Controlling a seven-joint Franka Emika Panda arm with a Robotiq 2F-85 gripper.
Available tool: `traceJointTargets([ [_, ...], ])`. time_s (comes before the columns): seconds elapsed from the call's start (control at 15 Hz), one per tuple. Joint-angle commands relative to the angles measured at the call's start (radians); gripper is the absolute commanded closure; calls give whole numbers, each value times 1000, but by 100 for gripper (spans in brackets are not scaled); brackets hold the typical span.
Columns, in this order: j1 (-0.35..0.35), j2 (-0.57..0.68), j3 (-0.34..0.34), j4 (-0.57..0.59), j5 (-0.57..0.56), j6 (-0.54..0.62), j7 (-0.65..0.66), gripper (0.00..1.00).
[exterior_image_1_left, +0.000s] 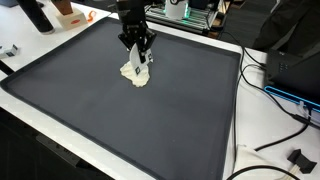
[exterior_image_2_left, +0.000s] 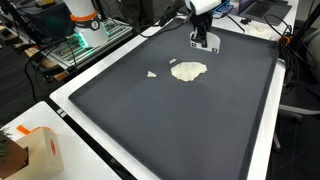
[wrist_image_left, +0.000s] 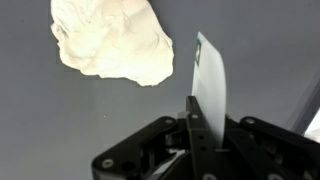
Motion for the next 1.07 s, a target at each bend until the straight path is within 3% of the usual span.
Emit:
traceJointTargets([
  [0.0, -2, -7, -26, 3, 44, -76, -16, 99],
  [1.0, -46, 7, -87, -18, 210, -185, -76, 99],
])
